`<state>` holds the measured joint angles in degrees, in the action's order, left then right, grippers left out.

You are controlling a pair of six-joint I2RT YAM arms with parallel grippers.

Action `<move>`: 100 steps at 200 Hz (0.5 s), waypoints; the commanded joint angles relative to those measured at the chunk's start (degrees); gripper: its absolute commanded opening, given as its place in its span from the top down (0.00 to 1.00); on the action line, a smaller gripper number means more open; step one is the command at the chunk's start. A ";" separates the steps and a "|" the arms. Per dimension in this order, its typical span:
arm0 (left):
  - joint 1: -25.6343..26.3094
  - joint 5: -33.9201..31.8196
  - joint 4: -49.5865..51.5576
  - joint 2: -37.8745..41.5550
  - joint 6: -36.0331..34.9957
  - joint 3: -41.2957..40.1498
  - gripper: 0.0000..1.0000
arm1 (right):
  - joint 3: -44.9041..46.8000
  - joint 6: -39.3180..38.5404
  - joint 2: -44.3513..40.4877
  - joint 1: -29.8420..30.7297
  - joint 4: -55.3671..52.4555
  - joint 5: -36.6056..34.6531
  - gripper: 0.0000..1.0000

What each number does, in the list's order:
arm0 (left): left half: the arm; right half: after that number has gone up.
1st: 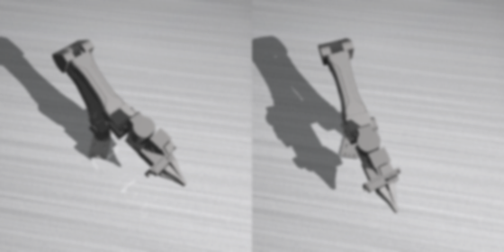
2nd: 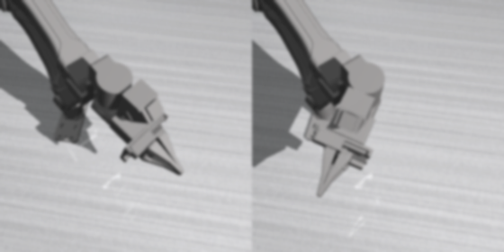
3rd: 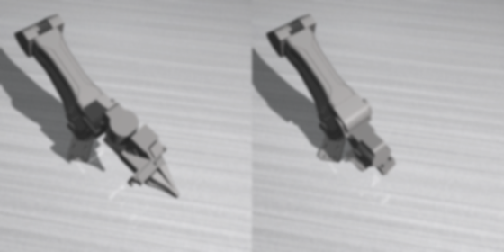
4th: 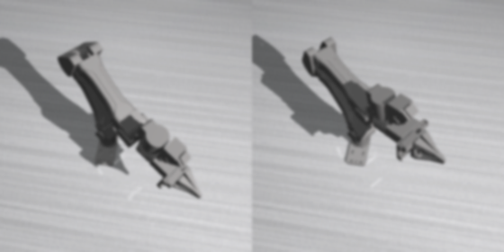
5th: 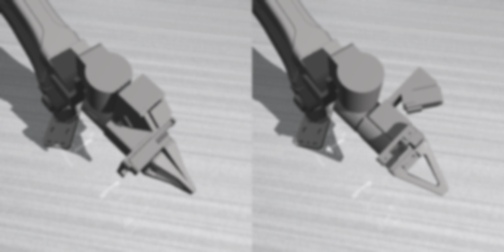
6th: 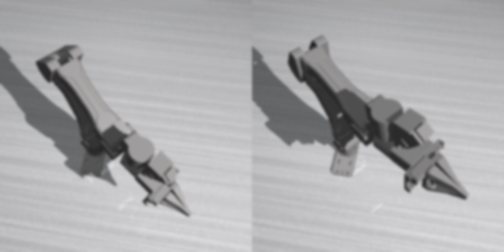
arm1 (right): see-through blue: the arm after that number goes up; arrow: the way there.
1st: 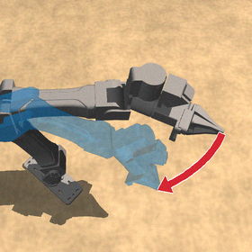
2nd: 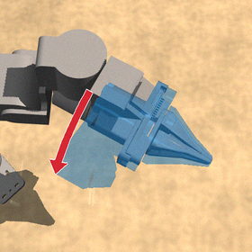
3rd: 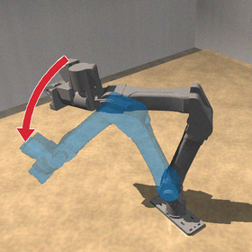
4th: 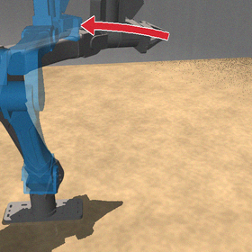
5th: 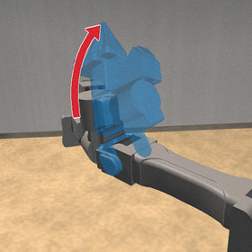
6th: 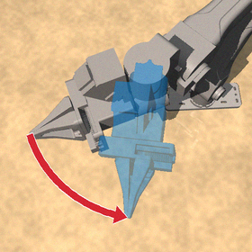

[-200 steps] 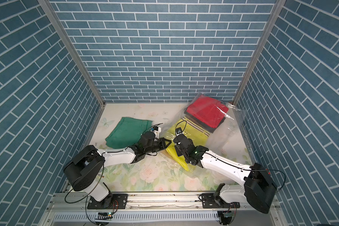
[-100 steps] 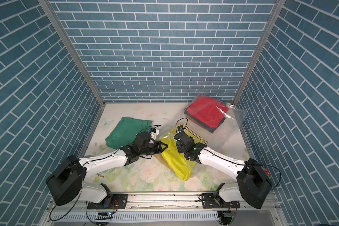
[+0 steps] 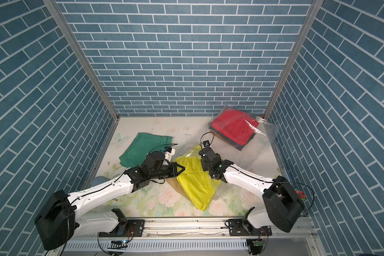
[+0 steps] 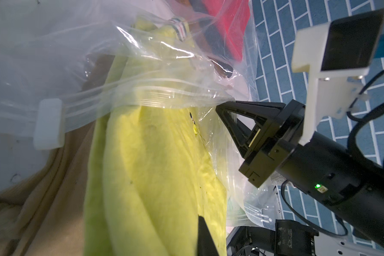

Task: Take the trousers out of the vacuum bag
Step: Take out the trousers from the vacuum bag.

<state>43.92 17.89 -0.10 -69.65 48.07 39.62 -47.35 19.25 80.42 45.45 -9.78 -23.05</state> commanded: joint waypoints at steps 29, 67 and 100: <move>0.09 -1.78 -3.99 1.98 0.21 -1.28 1.00 | 3.52 0.53 -6.41 -0.47 2.05 9.09 0.65; -0.04 -2.85 -7.89 -1.29 1.09 -1.21 1.00 | 5.99 0.40 -17.93 0.20 -0.96 17.49 0.42; -0.37 -2.95 -11.72 -3.84 2.41 -0.88 1.00 | 6.19 0.66 -24.95 3.57 -6.21 18.40 0.36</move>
<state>43.86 16.40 -4.08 -72.12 49.52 38.22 -41.76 19.25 59.46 46.63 -11.29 -7.62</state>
